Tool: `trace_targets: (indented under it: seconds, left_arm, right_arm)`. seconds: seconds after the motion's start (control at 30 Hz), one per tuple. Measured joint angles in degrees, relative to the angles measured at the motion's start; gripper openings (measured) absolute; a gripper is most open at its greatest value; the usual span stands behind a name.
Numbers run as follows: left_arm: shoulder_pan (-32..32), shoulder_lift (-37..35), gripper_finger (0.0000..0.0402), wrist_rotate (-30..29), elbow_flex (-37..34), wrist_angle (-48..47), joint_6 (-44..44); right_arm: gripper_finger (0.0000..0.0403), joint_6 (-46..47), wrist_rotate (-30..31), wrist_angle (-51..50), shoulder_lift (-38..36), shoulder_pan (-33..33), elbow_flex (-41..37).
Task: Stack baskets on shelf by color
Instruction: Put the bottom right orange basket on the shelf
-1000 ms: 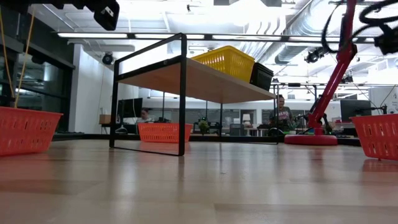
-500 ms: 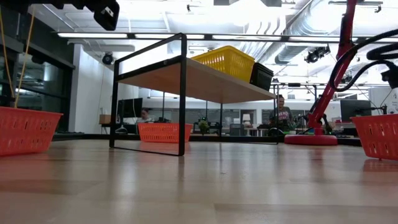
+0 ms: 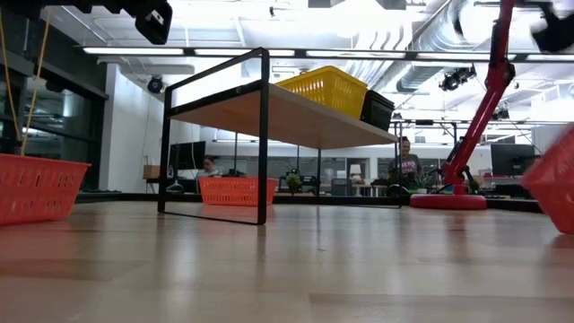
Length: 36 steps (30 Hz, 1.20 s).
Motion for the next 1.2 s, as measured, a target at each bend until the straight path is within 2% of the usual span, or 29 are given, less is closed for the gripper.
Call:
trace_targets:
  seconds: [0.1,0.23,0.33,0.57,0.73,0.83,1.07,1.2]
  left_arm:
    - [0.00,0.00,0.0035,0.00,-0.01,-0.02,-0.02]
    - [0.00,0.00,0.0035,0.00,-0.02,0.01,-0.46]
    - [0.00,0.00,0.0035,0.00,0.00,0.01,-0.46]
    - [0.00,0.00,0.0035,0.00,0.00,0.01,-0.80]
    - [0.00,-0.02,0.0035,0.00,0.00,0.01,-1.09]
    - [0.00,-0.02,0.0035,0.00,-0.01,0.01,-1.14]
    - [0.02,-0.02,0.0035,-0.04,-0.01,0.02,-1.53]
    - [0.02,-0.02,0.0035,-0.06,0.00,0.03,-1.53]
  right_arm:
    - [0.0006,-2.87,7.96,3.96,-0.02,-0.01,6.45]
    - [0.0003,-8.85,15.65,12.57,-0.02,-0.98,10.67]
    - [0.0003,-11.67,20.69,17.19,0.02,-2.21,10.84]
    - [0.0001,-14.16,39.66,20.78,0.42,-4.39,10.89]
    - [0.0001,-13.39,48.84,22.22,0.42,-4.52,10.89]
    - [0.0001,-12.65,52.53,24.94,0.88,-5.27,10.89]
    - [0.0000,-13.11,52.32,29.89,4.48,-9.23,10.89]
    - [0.0000,-14.11,55.95,29.86,4.76,-11.48,10.89]
